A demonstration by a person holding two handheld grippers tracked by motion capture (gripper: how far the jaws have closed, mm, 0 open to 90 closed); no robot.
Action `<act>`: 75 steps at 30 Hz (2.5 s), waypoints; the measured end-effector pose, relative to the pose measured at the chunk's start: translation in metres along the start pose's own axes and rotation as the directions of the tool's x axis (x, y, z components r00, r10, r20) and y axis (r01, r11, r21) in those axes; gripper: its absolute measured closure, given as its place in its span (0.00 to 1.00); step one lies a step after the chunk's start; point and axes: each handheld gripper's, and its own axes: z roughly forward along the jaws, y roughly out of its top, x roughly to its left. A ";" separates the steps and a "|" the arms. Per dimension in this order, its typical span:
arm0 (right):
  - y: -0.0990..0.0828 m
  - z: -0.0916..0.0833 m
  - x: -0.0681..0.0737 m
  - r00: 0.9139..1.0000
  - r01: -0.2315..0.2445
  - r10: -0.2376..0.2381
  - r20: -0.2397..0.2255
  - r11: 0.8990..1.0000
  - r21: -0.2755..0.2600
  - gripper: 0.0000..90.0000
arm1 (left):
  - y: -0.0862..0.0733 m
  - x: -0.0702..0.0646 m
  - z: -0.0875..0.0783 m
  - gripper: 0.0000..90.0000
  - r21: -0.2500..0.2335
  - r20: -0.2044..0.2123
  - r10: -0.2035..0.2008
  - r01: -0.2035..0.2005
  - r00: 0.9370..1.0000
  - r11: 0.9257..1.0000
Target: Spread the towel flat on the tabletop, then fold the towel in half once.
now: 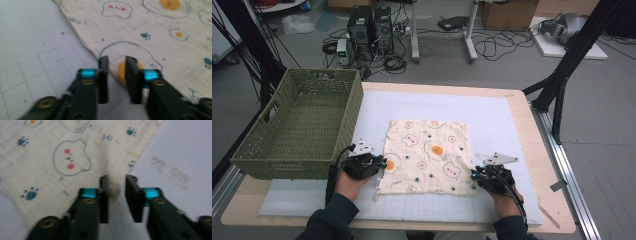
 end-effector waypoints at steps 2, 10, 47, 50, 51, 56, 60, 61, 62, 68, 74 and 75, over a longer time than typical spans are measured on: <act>0.000 -0.004 -0.004 0.999 -0.009 0.010 0.040 1.000 -0.027 0.56 | 0.003 0.002 -0.001 0.65 -0.047 0.012 0.007 -0.007 1.000 0.999; 0.001 -0.013 -0.021 0.997 -0.001 0.011 0.075 0.991 -0.137 0.24 | 0.016 0.004 -0.004 0.42 -0.229 0.059 0.031 -0.017 0.998 0.973; -0.002 -0.029 -0.037 0.998 -0.030 0.041 0.039 0.971 -0.236 0.13 | 0.021 0.006 -0.015 0.32 -0.257 0.037 0.036 -0.025 0.999 0.966; -0.002 -0.029 -0.037 0.998 -0.026 0.036 0.041 0.971 -0.236 0.13 | 0.021 0.008 -0.013 0.29 -0.252 0.044 0.015 -0.004 0.999 0.968; -0.002 -0.029 -0.037 0.998 -0.028 0.039 0.042 0.972 -0.234 0.13 | 0.021 0.009 -0.012 0.29 -0.250 0.043 0.014 -0.003 0.999 0.968; -0.004 -0.029 -0.037 0.999 -0.025 0.034 0.039 0.974 -0.227 0.13 | 0.021 0.007 -0.010 0.27 -0.243 0.043 0.022 -0.011 0.999 0.970; -0.002 -0.030 -0.036 0.999 -0.036 0.042 0.022 0.970 -0.241 0.13 | 0.023 0.007 -0.009 0.27 -0.245 0.053 0.009 0.004 0.999 0.969; -0.002 -0.029 -0.036 0.999 -0.037 0.043 0.019 0.969 -0.246 0.13 | 0.026 0.009 -0.009 0.26 -0.252 0.051 -0.002 0.015 0.999 0.968; -0.001 -0.028 -0.036 0.999 -0.032 0.037 0.017 0.969 -0.246 0.13 | 0.029 0.010 -0.008 0.23 -0.267 0.040 -0.014 0.025 0.999 0.963; 0.000 -0.026 -0.037 0.999 -0.033 0.035 0.003 0.969 -0.245 0.13 | 0.054 0.015 0.005 0.20 -0.262 0.016 -0.060 0.062 0.998 0.963; 0.001 -0.025 -0.035 1.000 -0.027 0.027 -0.004 0.972 -0.235 0.13 | 0.074 0.026 0.030 0.32 -0.252 0.044 -0.072 0.080 0.996 0.964; 0.001 -0.024 -0.035 1.000 -0.023 0.022 -0.004 0.972 -0.232 0.13 | 0.076 0.029 0.033 0.32 -0.240 0.037 -0.084 0.090 0.996 0.966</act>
